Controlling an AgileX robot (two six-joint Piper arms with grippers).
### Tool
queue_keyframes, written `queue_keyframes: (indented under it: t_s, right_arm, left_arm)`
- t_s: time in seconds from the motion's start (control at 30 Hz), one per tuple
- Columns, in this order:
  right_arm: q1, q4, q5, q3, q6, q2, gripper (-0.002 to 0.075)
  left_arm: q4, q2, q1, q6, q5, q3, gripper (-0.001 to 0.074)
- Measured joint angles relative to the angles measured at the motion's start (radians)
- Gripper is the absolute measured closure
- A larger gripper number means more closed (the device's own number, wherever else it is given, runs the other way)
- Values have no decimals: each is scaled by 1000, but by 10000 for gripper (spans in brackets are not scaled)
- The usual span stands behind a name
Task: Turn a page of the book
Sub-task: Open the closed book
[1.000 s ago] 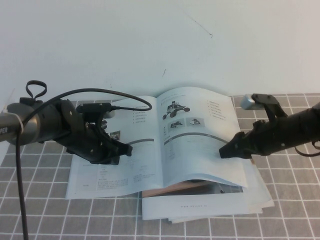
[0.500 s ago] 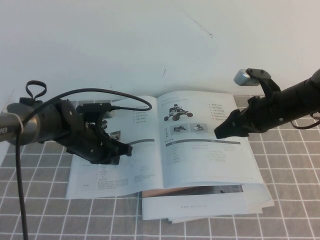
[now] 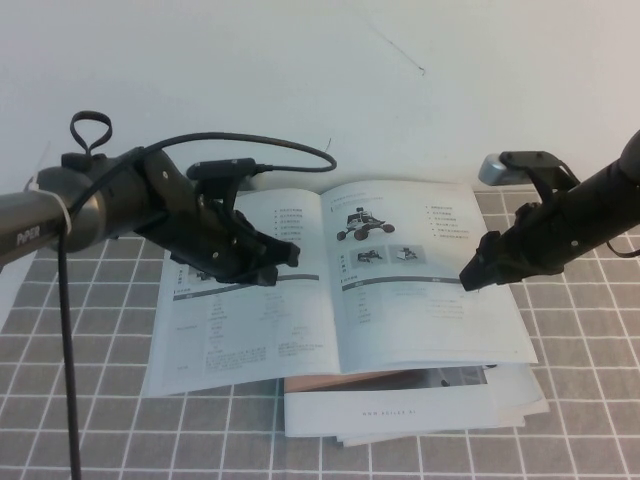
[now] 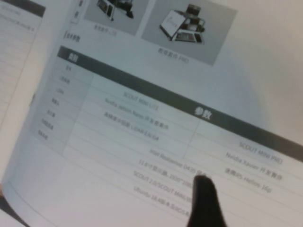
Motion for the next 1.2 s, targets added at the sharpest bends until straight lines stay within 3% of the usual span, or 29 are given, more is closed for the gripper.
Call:
queue_keyframes:
  t_s: [0.63,1.2]
  right_arm:
    - [-11,-31,-70,0,98,0,293]
    - [-17,-22,35,-15,104,89,293]
  left_arm:
    - [-5,83,0,13,-18,-13,738]
    - [-3,83,0,18,-16,-13,738]
